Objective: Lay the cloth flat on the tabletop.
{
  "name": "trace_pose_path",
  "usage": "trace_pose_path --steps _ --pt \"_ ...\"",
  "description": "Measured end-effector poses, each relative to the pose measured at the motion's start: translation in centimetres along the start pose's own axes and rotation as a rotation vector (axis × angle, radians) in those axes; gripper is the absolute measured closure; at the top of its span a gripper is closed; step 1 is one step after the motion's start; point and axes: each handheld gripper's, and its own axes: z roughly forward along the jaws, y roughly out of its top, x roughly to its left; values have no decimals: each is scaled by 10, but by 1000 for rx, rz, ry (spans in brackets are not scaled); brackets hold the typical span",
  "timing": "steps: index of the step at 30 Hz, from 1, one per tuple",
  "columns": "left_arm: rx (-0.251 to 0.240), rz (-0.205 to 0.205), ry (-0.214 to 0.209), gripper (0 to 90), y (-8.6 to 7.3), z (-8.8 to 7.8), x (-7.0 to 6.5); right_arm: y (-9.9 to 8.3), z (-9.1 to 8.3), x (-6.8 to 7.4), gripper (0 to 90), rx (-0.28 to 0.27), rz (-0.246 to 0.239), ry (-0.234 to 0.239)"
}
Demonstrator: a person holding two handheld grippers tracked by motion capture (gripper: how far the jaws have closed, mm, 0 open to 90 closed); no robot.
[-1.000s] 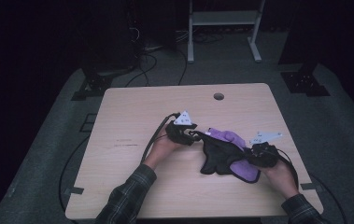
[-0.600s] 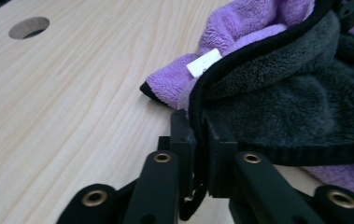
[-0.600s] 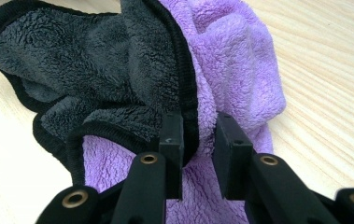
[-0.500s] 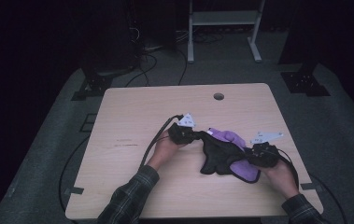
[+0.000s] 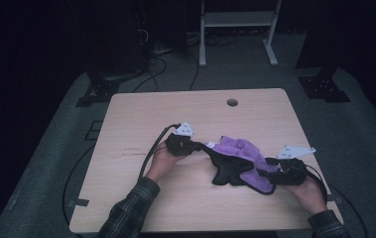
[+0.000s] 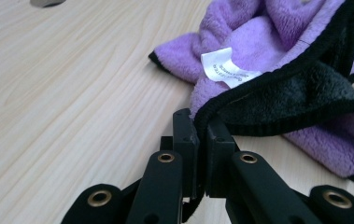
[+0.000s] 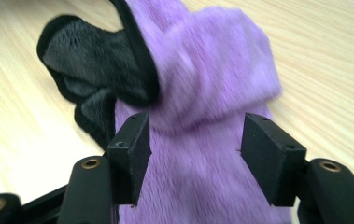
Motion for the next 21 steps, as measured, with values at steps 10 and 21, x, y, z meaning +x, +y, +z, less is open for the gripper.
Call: trace_pose_path --steps 10,21 --pt "7 -46 21 852 -14 -22 3 -31 -10 3 422 57 -35 65" --pt "-33 -120 -38 839 -26 -36 2 -38 0 16 631 160 -167 114"
